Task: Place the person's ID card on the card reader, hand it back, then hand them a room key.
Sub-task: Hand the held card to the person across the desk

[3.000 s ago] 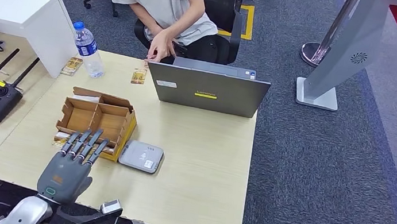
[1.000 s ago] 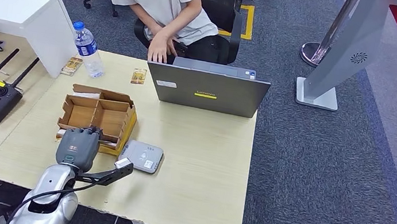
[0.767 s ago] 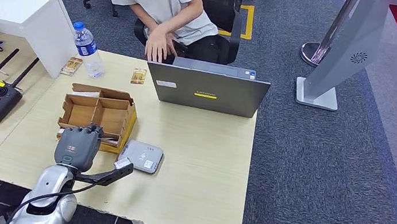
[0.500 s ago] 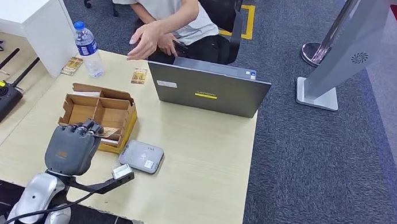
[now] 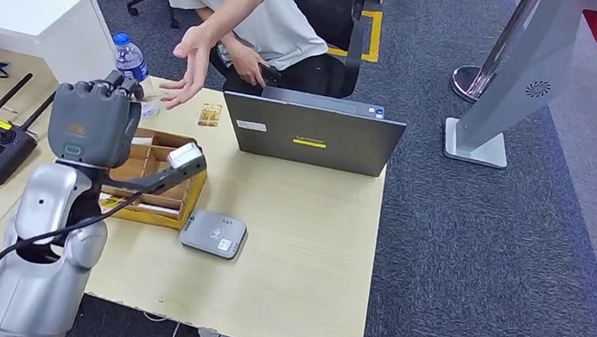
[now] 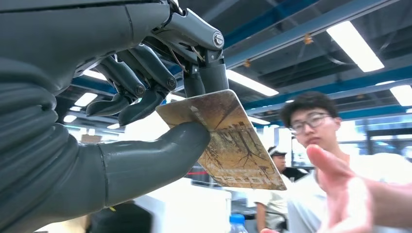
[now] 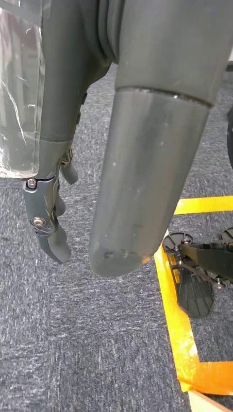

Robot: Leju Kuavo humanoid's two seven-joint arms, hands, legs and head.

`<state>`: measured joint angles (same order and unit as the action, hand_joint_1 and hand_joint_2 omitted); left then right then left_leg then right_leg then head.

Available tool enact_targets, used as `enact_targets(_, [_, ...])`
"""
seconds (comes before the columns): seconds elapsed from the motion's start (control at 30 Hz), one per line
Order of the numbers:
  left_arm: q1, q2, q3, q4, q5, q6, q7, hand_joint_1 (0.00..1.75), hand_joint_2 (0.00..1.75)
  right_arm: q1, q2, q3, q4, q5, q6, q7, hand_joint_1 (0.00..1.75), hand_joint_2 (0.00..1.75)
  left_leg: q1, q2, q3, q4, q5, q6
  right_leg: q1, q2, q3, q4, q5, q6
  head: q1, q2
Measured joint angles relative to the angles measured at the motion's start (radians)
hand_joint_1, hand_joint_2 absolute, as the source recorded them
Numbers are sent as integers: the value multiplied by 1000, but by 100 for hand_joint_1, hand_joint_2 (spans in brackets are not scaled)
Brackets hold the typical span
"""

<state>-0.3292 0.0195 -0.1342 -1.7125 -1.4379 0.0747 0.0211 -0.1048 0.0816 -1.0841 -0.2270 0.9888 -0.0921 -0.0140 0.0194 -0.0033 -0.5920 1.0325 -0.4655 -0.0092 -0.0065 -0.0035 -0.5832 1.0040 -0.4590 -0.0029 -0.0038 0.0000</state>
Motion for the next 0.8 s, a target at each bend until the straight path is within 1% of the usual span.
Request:
enact_targets(0.1, [-111, -24, 10, 90, -23, -25, 5, 175, 175, -1, 0, 4, 0, 12, 1, 0, 0, 0, 0, 0, 0, 0, 1, 0, 0, 0, 0, 0, 1, 1, 0, 0])
enact_targets(0.23, [-207, -65, 11, 171, -43, -57, 7, 175, 175, -2, 1, 5, 0, 15, 1, 2, 0, 0, -1, 0, -1, 1, 1, 0, 0, 1, 0, 0, 2, 2, 0, 0])
enact_targets(0.37, [-253, -98, -1, 198, -46, -74, 8, 0, 175, -3, 3, 5, 0, 14, 1, 4, 0, 0, -1, 1, -1, 1, 1, 1, 0, 2, -1, 0, 2, 2, 0, 0])
enact_targets(0.5, [-262, -113, -27, 199, -31, -76, 5, 0, 175, -3, 5, 5, 0, 14, 1, 4, 0, 0, -1, 1, -2, 1, 0, 1, 0, 2, -2, 0, 1, 2, 0, 0])
enact_targets(0.63, [-257, -117, -57, 176, -13, -76, -3, 0, 175, -2, 8, 4, 0, 14, 1, 6, 0, 0, -1, 2, -2, 1, 0, 1, 0, 2, -2, 0, 1, 2, 0, 0])
enact_targets(0.7, [-249, -111, -70, 157, 6, -77, -3, 0, 175, -2, 8, 3, 0, 13, 1, 4, 0, 0, -1, 2, -2, 1, 0, 1, 0, 2, -2, 0, 1, 2, 0, 0])
enact_targets(0.8, [-228, -88, -80, 130, 47, -74, -5, 0, 175, 0, 8, 2, 0, 13, 1, 1, 0, 0, -1, 2, -2, 0, 0, 1, 0, 3, -2, 0, 1, 2, 0, 0])
